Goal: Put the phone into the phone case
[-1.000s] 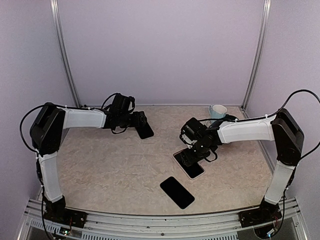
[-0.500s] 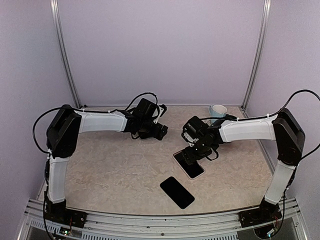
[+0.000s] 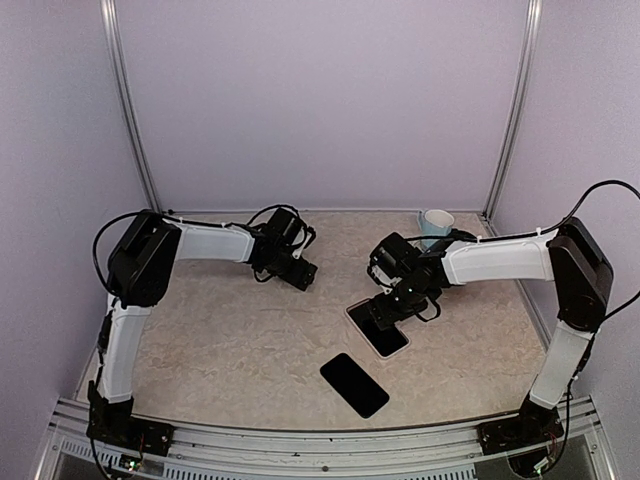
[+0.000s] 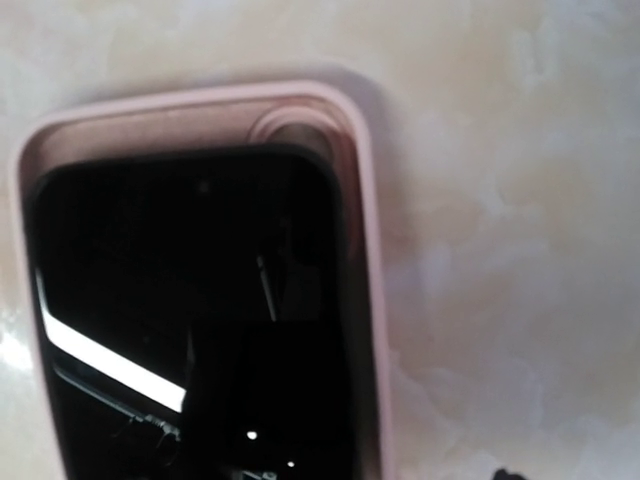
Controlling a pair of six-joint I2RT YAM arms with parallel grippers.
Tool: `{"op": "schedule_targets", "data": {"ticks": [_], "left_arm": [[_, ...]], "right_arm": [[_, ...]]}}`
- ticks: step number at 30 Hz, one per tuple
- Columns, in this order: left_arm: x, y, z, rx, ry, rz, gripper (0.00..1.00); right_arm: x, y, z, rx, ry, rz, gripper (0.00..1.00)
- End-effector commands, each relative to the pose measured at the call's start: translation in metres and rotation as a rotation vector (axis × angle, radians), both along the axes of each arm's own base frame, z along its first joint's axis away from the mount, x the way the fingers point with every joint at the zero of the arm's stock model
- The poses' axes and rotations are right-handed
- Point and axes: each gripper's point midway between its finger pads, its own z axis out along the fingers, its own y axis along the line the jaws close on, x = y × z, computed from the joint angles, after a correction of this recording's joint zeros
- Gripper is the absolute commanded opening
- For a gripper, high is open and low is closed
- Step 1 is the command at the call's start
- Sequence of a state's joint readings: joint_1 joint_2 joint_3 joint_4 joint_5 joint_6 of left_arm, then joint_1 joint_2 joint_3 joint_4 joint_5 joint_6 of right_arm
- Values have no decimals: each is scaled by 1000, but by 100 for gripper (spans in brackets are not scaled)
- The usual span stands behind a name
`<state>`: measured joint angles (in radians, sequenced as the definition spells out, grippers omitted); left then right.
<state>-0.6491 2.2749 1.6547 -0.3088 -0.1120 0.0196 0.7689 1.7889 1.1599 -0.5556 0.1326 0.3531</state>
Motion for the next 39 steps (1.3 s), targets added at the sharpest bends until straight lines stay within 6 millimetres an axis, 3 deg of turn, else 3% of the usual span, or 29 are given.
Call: {"op": "schedule_targets", "data": {"ticks": [1, 7, 14, 23, 29, 33, 36, 39], "left_arm": [[-13, -5, -1, -44, 31, -25, 92], [-21, -24, 34, -199, 17, -57, 91], [-30, -46, 65, -257, -20, -103, 91], [-42, -66, 64, -288, 14, -144, 91], [-55, -88, 70, -400, 84, -177, 87], [-61, -102, 65, -448, 159, -176, 80], [-64, -104, 50, -447, 205, -156, 78], [-68, -104, 48, -457, 216, -159, 78]], "right_arm": [[-3, 4, 11, 53, 7, 9, 73], [-14, 23, 10, 100, 67, 54, 71], [-23, 16, -5, 73, 118, 26, 70], [-30, 23, -26, 88, 183, 46, 68], [-38, 24, -37, 104, 225, 51, 78], [-27, 15, -46, 30, 192, 25, 83], [-18, 4, -58, -76, 179, 5, 82], [-17, -4, -63, -112, 176, -12, 79]]}}
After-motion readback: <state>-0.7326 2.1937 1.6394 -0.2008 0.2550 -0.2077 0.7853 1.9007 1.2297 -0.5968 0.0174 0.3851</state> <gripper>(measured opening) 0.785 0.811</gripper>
